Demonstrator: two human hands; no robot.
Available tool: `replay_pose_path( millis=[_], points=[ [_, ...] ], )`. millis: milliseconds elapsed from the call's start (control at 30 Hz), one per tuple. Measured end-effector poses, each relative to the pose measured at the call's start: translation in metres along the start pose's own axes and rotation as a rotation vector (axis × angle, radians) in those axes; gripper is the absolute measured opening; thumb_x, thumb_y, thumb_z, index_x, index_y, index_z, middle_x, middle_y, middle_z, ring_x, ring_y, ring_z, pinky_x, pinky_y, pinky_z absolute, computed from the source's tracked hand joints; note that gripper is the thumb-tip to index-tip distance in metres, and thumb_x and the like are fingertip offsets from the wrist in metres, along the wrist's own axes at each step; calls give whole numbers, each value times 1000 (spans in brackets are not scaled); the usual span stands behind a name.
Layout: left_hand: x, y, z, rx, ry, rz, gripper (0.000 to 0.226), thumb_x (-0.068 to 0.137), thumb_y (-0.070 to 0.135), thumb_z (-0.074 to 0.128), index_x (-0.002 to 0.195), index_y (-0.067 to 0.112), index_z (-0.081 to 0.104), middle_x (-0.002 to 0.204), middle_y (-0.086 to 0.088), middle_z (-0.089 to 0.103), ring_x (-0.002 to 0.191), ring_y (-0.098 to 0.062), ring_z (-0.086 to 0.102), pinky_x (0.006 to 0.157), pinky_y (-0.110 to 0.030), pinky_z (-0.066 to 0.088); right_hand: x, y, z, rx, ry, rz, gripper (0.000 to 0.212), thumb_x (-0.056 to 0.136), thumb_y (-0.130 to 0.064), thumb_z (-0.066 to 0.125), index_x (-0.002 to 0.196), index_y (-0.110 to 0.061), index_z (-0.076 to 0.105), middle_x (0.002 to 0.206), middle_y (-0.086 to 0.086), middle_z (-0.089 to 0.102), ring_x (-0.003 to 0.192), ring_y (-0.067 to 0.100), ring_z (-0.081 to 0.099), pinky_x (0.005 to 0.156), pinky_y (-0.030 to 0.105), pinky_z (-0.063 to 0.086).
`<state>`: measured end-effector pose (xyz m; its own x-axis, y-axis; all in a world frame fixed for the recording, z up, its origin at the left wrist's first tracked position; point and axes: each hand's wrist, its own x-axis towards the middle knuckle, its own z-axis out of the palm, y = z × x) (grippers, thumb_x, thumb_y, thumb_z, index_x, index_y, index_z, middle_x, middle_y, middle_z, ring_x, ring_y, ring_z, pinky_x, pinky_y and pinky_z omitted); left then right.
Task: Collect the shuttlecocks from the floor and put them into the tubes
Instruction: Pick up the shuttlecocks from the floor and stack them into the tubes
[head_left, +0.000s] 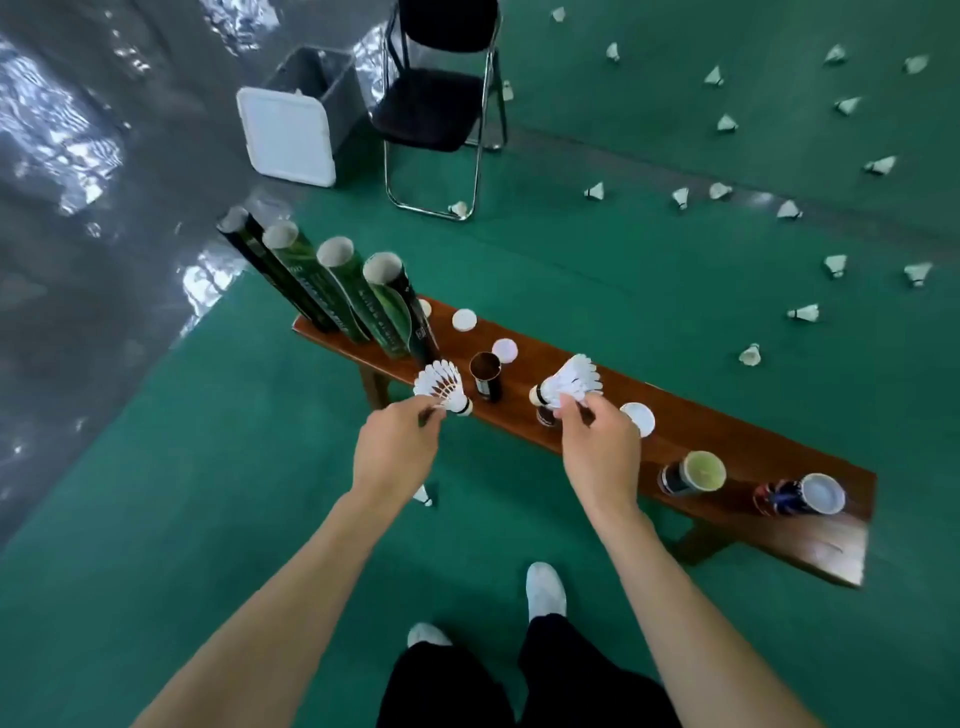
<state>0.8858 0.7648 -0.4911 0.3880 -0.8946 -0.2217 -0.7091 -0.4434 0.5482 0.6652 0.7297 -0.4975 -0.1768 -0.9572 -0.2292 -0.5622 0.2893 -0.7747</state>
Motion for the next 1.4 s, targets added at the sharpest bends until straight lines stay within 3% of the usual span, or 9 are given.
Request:
replay_pose_path(
  millis=[167,333,567,700,867,1133,1233,1300,1400],
  points=[
    [67,-22,59,-28,-138,-46,25,100,28,57,122,32,68,97,10,75,59,-16,66,59,-34,59,33,23,28,-20,-12,93,27,105,-33,53,94,-19,73,60,-4,57,49,10,45,51,28,30],
    [126,-32,105,-90,-313,-129,45,97,12,50,140,22,58,131,3,66,99,-26,69,82,-38,60,42,34,46,-56,14,165,28,104,-34,54,100,-17,75,66,-11,65,53,15,57,48,35,40],
    [189,-34,149,-102,-370,-141,50,94,11,52,143,20,56,130,-1,67,110,-27,66,93,-41,57,38,41,58,-47,46,262,31,103,-40,55,78,-31,70,71,-18,69,57,15,64,55,36,49],
    [181,-37,160,-43,-486,-132,62,92,13,47,152,30,44,101,4,66,92,-27,63,81,-37,57,43,37,62,-39,64,279,25,104,-38,55,84,-31,68,81,-20,73,68,13,68,65,38,54],
    [170,-56,162,-18,-512,-20,73,91,18,53,159,29,28,140,0,61,106,-29,65,89,-43,57,60,24,84,-61,17,226,21,104,-29,54,101,-23,74,72,-7,68,71,23,69,67,42,54],
    [168,-71,168,-120,-429,-81,43,95,24,51,137,26,56,104,7,65,98,-26,66,80,-35,56,92,33,125,-211,-78,37,23,104,-28,54,100,-17,74,81,-2,70,70,20,61,64,40,49],
    [162,-97,149,-38,-444,-54,33,96,23,51,126,23,64,117,0,70,106,-27,65,91,-36,54,118,30,162,-246,-171,-75,25,106,-26,54,88,-15,68,73,-5,59,69,18,52,60,39,39],
    [157,-119,136,-10,-481,-75,32,97,23,52,126,23,66,124,2,69,106,-24,66,95,-34,52,135,32,188,-261,-209,-116,25,107,-27,54,106,-12,74,89,1,66,81,19,59,66,39,46],
    [151,-150,118,-47,-457,-132,26,97,24,54,119,26,68,113,10,69,86,-15,64,78,-26,49,155,39,220,-351,-221,-169,27,107,-29,54,121,-17,72,106,3,69,92,20,64,65,33,44]
  ],
)
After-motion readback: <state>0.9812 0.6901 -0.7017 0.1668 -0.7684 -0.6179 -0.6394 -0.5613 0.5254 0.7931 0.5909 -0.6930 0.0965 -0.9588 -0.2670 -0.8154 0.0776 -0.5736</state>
